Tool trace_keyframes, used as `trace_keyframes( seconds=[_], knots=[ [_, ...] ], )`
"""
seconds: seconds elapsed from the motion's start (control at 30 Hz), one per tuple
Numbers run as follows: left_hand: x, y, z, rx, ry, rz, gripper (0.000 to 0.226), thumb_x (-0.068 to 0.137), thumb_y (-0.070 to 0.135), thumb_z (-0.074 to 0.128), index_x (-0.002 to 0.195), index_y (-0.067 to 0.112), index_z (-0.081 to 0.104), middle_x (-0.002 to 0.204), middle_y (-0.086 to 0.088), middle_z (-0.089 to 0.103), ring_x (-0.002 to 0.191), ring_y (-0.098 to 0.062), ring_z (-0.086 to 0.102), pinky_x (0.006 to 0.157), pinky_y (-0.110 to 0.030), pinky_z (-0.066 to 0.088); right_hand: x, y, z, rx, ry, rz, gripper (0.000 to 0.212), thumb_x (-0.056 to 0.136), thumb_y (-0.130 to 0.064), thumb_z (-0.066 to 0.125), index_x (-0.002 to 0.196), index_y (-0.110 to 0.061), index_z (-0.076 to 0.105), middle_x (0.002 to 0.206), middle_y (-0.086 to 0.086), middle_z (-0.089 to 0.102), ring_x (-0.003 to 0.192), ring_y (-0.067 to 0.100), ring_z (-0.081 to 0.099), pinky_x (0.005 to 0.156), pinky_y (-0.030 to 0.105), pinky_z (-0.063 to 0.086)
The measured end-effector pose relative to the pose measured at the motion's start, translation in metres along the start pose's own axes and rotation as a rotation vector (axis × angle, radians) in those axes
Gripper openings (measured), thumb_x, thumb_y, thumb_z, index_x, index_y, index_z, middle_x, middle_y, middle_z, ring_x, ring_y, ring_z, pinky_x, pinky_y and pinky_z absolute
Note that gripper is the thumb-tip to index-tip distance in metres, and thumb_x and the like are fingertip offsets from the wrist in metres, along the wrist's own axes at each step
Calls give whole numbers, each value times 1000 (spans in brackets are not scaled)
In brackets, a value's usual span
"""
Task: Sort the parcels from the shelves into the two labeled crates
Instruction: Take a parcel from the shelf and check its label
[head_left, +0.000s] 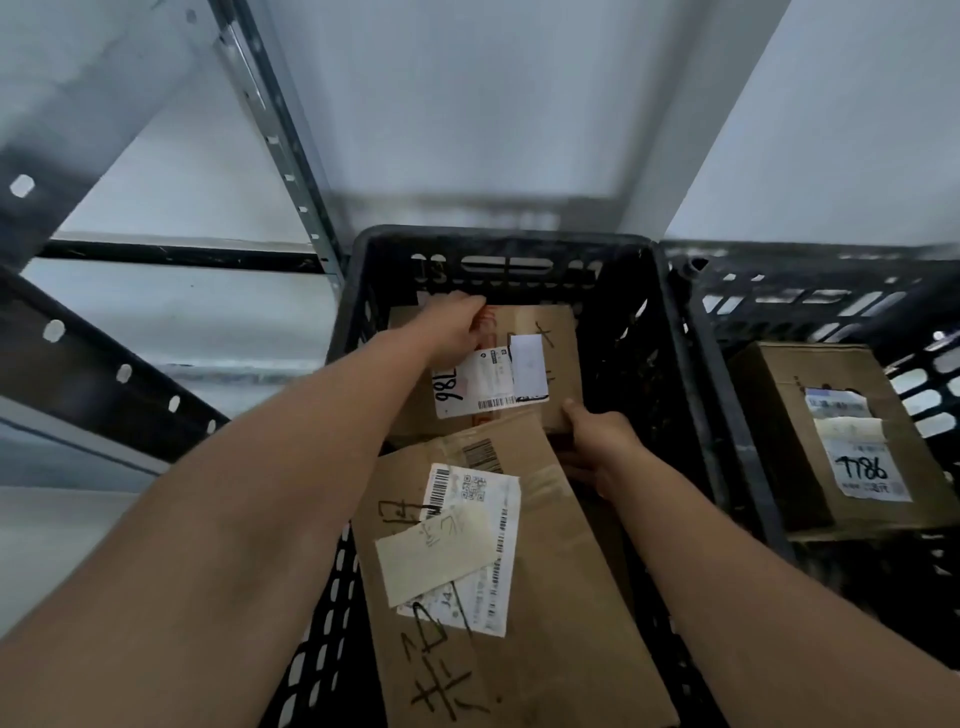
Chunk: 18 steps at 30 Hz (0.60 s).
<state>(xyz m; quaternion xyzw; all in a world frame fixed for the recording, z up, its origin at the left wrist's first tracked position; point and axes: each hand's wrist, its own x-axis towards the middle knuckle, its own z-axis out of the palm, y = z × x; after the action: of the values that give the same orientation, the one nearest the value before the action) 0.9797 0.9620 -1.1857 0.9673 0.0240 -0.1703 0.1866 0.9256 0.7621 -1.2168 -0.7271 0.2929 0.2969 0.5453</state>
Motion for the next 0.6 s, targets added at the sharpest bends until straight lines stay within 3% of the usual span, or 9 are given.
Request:
trace_keyframes(
  seconds=[0.1, 0.2, 0.23, 0.27, 0.3, 0.37, 0.4, 0.5, 0.6],
  knots=[
    [1, 1, 8, 8, -39, 58, 57, 100, 16, 55, 153, 15, 35, 163, -8, 27, 149, -27, 25, 122, -40, 23, 7, 1, -4, 31, 9, 13, 38, 102, -32, 53, 129, -6, 56, 114, 15, 69, 76, 24, 69, 88, 45, 57],
    [-3, -8, 14, 78, -100, 59, 67, 99, 13, 55, 158, 22, 24, 169, -3, 4, 155, -26, 3, 126, -41, 8, 10, -4, -4, 6, 15, -4, 23, 105, -24, 48, 118, -7, 57, 87, 10, 64, 42, 12, 61, 49, 25, 51],
    [-5, -11, 15, 98, -115, 47, 69, 99, 16, 56, 159, 23, 22, 169, -3, 1, 155, -27, 0, 125, -41, 6, 7, -6, -3, 2, 14, -1, 21, 105, -23, 46, 117, -8, 56, 84, 10, 62, 38, 11, 59, 46, 25, 50],
    [-9, -14, 16, 113, -127, 31, 71, 99, 19, 57, 159, 24, 20, 169, -3, -1, 155, -28, -3, 125, -43, 4, 7, -6, -3, 10, 7, 5, 21, 105, -21, 46, 118, -8, 56, 88, 11, 64, 45, 14, 63, 53, 29, 55],
    [-14, -16, 16, 123, -138, 3, 71, 99, 24, 58, 159, 26, 20, 169, -5, -2, 154, -30, -5, 124, -46, 4, 5, -6, -2, 15, -14, 9, 24, 104, -20, 47, 121, -6, 57, 96, 14, 67, 60, 19, 68, 70, 38, 60],
    [-24, -20, 17, 137, -147, -72, 68, 99, 32, 57, 158, 28, 23, 168, -10, -2, 153, -35, -3, 124, -50, 9, 0, -4, -5, 24, -75, 16, 33, 103, -23, 50, 129, -4, 55, 108, 17, 68, 90, 30, 69, 99, 50, 52],
    [-30, -20, 16, 147, -145, -101, 64, 100, 36, 56, 157, 25, 28, 167, -14, 4, 152, -38, 4, 124, -50, 15, -6, -5, -7, 8, -97, 13, 39, 102, -30, 52, 133, -6, 52, 113, 18, 67, 100, 33, 67, 103, 51, 49],
    [-55, -12, 2, 101, -160, -123, 56, 103, 46, 44, 146, 10, 43, 152, -20, 38, 138, -36, 39, 109, -41, 36, -27, -5, -20, -125, -134, -27, 62, 94, -58, 54, 135, -13, 52, 120, 16, 65, 105, 34, 66, 98, 51, 52],
    [-89, 2, -25, -51, -308, -92, 70, 100, 64, 32, 149, 16, 43, 151, -9, 47, 135, -28, 45, 111, -40, 35, -51, -9, -39, -186, -207, -46, 64, 90, -68, 54, 121, -13, 61, 118, 14, 67, 103, 35, 68, 93, 53, 54]
  ],
)
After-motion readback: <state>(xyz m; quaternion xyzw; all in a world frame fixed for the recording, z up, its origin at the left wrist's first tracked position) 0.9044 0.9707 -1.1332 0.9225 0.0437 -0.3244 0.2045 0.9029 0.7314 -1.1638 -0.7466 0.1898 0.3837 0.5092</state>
